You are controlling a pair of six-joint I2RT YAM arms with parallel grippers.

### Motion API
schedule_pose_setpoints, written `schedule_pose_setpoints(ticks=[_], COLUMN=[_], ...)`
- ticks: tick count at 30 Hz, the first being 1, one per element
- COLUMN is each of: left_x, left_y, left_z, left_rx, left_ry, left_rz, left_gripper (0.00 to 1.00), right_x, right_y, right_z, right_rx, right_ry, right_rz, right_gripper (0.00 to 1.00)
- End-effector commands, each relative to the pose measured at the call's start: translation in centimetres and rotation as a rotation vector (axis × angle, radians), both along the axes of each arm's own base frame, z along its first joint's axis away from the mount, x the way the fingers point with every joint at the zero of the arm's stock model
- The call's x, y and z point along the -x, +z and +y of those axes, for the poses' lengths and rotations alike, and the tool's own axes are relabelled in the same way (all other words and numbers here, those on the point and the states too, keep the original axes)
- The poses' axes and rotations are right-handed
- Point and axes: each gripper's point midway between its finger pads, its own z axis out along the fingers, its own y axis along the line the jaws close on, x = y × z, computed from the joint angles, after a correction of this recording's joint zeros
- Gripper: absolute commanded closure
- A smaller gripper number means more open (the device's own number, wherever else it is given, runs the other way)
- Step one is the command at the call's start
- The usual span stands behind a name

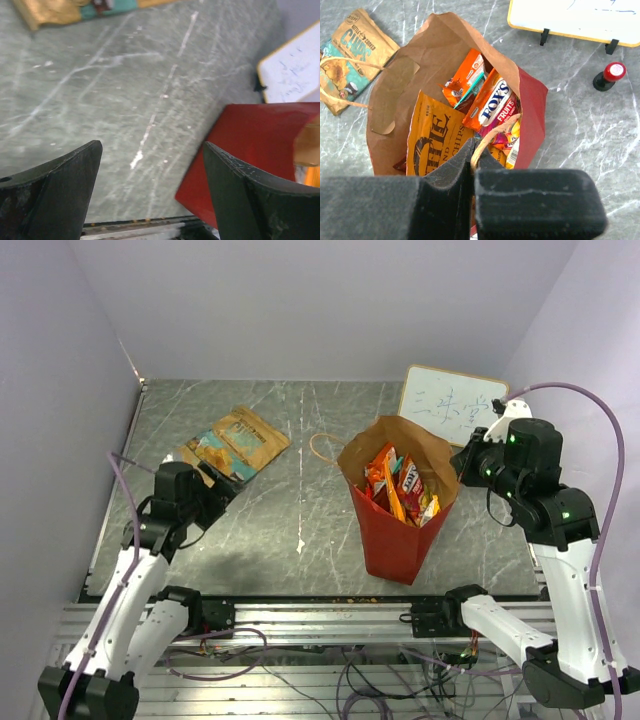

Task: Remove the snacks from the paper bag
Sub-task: Take out the snack from the paper bag.

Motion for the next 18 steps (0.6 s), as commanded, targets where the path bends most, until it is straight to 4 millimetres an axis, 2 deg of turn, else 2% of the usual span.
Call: schedule_pose_setpoints(ticks=[1, 4, 6, 8, 11, 14, 18], left_x=[-3.6, -5.5, -5.9, -6.2, -5.4, -3.9, -2.5], left_y=[8.4, 12.5, 15.5, 17.7, 19.0, 19.2, 19.6], left_z=[-4.1, -7.3, -10.7, -14.3, -19.7, -25.2, -30.9], left_rx=[0.162, 0.130, 0.096, 0.080, 0.111, 0.133, 0.099], left_ry=[-0.139, -0.248, -0.321, -0.351, -0.388, -0.436, -0.528], left_rz=[-0.180, -0.224, -0.262, -0.276, -0.254, -0.216, -0.206], left_gripper=[0.08, 0.09, 0.09, 0.05, 0.08, 0.14, 0.15], right_x=[-0.3, -0.3, -0.4, -0.5, -0.5, -0.5, -0.6], right_y=[0.6, 0.7, 0.8, 1.0, 1.5, 1.9, 2.1], right_z=[0.6, 0.7, 0.6, 0.5, 0.2, 0.0, -0.1], right_rx=[-0.029, -0.035, -0.030, -0.027, -0.026, -0.023, -0.019], right_ry=[0.020, 0.020, 0.014, 0.008, -0.005, -0.015, -0.018], right_rz=[-0.028, -0.029, -0.035, -0.042, -0.057, -0.069, -0.073], right_gripper=[1.00, 1.00, 1.00, 1.00, 1.00, 1.00, 1.00])
